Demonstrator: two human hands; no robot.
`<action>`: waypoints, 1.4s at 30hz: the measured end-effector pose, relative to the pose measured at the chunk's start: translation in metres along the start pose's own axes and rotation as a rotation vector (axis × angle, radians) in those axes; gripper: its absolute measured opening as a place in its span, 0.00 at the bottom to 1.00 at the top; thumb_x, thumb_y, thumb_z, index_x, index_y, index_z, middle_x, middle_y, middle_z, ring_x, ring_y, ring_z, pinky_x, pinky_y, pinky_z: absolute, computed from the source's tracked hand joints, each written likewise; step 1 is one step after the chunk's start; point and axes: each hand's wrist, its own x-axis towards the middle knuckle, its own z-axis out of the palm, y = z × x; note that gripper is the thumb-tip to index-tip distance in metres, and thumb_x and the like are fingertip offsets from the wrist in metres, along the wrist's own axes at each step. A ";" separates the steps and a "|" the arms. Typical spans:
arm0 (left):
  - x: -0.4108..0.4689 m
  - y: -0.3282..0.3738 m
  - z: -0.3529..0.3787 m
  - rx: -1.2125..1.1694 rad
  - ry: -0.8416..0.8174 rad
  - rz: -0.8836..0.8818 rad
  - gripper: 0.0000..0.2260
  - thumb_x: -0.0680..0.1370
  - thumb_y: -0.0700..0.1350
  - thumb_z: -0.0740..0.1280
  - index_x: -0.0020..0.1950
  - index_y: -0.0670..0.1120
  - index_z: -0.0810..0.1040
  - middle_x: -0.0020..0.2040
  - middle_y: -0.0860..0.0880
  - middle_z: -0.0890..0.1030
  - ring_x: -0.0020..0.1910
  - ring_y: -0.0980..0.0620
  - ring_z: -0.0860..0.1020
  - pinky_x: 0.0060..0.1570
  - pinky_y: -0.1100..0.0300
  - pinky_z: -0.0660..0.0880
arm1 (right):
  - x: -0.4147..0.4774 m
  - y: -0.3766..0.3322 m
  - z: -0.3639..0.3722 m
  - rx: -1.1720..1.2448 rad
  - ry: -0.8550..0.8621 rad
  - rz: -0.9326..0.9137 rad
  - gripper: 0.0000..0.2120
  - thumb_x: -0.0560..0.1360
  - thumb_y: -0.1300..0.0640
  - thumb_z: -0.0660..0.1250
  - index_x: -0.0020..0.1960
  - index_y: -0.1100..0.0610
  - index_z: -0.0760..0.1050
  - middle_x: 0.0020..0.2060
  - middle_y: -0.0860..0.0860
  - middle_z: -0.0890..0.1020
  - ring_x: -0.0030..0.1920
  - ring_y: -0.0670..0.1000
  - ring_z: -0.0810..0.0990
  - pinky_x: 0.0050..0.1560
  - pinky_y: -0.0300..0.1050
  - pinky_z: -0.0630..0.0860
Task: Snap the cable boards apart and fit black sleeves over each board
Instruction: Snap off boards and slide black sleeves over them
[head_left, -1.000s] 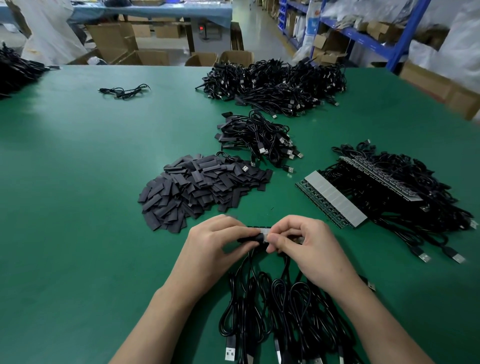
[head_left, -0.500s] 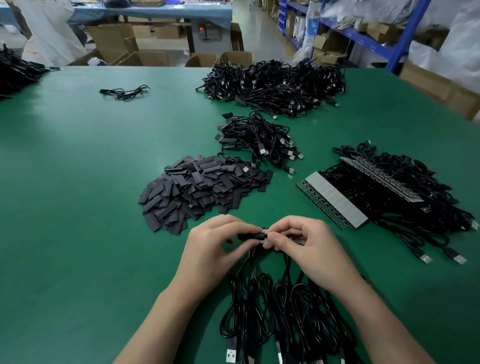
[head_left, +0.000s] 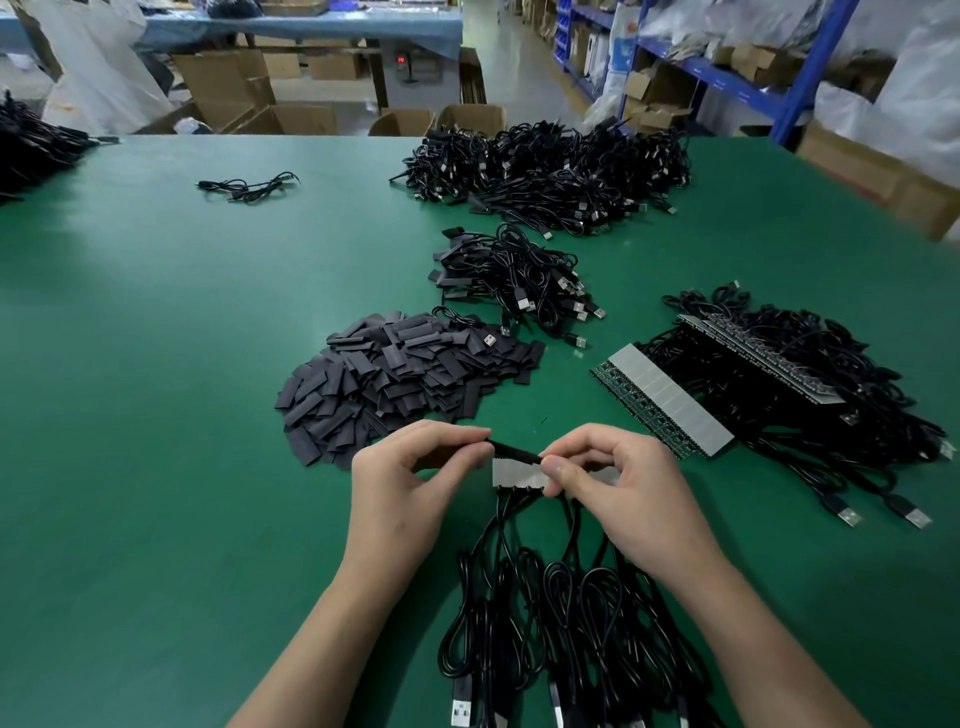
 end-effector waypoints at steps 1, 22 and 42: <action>0.000 0.000 0.001 -0.014 0.003 -0.008 0.07 0.73 0.41 0.78 0.48 0.52 0.88 0.43 0.58 0.86 0.45 0.56 0.85 0.48 0.66 0.78 | 0.000 0.000 0.001 0.008 0.005 0.003 0.06 0.78 0.55 0.73 0.43 0.46 0.83 0.36 0.43 0.87 0.44 0.42 0.84 0.50 0.43 0.80; -0.005 0.005 0.009 0.069 -0.075 0.106 0.16 0.78 0.47 0.71 0.66 0.52 0.83 0.52 0.59 0.84 0.47 0.55 0.82 0.45 0.66 0.76 | 0.003 0.005 0.007 0.263 0.040 0.067 0.07 0.81 0.59 0.69 0.44 0.56 0.82 0.35 0.52 0.87 0.37 0.49 0.83 0.46 0.40 0.80; 0.005 0.003 -0.001 -0.582 0.122 -0.444 0.05 0.79 0.44 0.72 0.49 0.46 0.87 0.44 0.41 0.87 0.43 0.49 0.86 0.45 0.62 0.81 | 0.006 0.011 -0.012 -0.393 -0.083 -0.155 0.03 0.75 0.41 0.68 0.44 0.37 0.76 0.51 0.32 0.78 0.57 0.40 0.76 0.52 0.32 0.69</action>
